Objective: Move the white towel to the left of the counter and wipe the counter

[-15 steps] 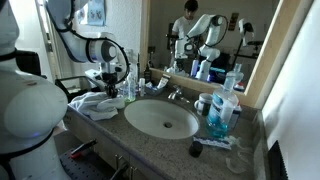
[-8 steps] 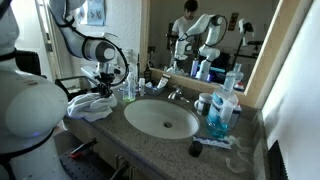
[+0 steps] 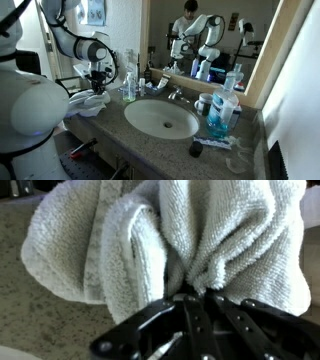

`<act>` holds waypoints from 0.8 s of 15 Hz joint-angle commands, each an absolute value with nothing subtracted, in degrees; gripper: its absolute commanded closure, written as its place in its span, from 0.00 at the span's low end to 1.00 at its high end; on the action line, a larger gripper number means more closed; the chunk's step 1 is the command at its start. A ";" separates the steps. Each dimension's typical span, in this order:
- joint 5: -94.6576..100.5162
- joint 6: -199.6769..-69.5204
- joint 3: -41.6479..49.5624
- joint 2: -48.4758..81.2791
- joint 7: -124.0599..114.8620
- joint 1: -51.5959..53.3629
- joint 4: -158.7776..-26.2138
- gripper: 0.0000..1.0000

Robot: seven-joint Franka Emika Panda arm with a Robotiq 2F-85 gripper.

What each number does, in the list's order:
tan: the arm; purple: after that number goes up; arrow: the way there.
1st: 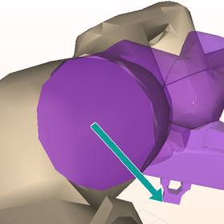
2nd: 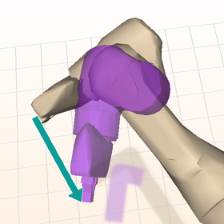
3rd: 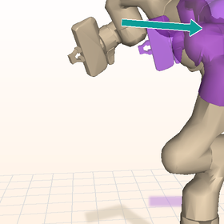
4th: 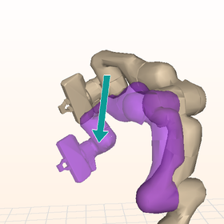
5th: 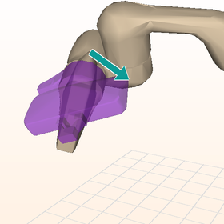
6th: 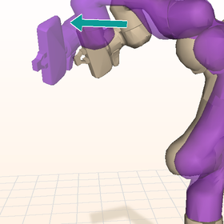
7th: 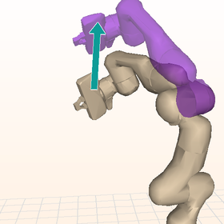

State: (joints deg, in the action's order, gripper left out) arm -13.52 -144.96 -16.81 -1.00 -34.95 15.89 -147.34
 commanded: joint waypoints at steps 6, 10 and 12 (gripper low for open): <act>6.56 -149.87 -14.52 1.41 -56.69 14.78 -147.38 0.94; 10.54 -148.25 -12.99 0.83 -58.50 13.94 -148.50 0.94; 5.60 -147.75 -13.11 1.23 -53.25 14.06 -148.65 0.94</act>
State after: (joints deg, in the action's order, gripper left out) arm 8.52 -149.22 -13.61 0.47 -57.66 15.03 -146.84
